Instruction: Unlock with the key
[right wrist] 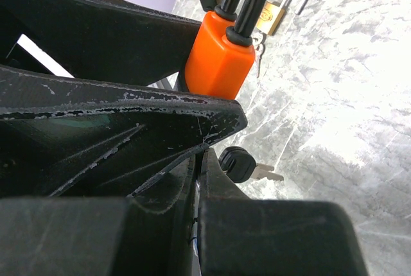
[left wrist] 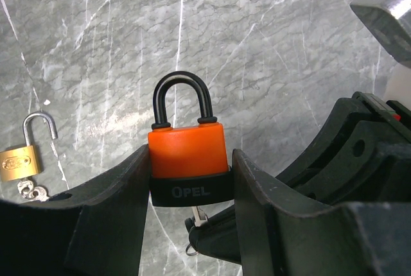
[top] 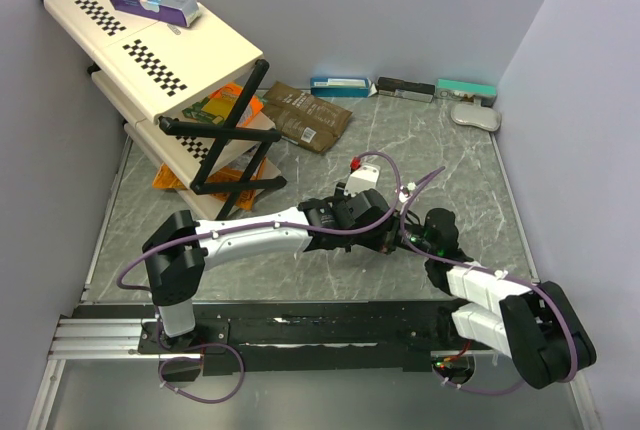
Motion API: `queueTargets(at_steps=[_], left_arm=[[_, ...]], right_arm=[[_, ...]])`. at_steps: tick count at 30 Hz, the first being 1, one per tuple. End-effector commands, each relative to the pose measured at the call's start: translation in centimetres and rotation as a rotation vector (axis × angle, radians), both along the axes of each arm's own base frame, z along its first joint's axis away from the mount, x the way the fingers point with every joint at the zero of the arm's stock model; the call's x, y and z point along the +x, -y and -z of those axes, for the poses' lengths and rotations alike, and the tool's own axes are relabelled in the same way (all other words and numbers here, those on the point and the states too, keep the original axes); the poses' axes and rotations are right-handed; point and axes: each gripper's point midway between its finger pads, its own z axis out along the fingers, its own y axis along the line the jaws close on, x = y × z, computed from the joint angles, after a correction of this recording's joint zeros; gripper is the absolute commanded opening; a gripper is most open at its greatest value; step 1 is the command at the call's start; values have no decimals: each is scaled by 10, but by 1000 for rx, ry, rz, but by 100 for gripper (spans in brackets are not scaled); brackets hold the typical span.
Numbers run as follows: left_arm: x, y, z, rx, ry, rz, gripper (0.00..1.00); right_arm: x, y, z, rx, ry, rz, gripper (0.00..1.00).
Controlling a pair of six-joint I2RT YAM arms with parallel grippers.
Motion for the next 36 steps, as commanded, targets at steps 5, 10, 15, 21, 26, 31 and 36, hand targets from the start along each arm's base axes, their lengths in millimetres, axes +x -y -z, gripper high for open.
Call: queueTargets(at_steps=[5,10,15,21,26,31,36], left_arm=[[-37,12,-5,-26,-54,91,1],[-37,12,-9,-32,-42,84,1],[-37,11,-9,-36,-41,68,1],[-39,11,-6,-45,-49,64,1],[-40,13,-6,-47,-53,68,1],[-41,14,-6,-50,-55,77,1],[-43,13,-6,-48,-54,84,1]], right_arm=[[35,15,-39,41,156,163,0],[39,20,-35,47,128,205,0],[43,23,-37,75,122,246,0],[50,29,-43,96,148,306,0],[56,35,-50,110,173,357,0],[62,33,-55,112,189,356,0],[69,33,-58,123,188,353,0]])
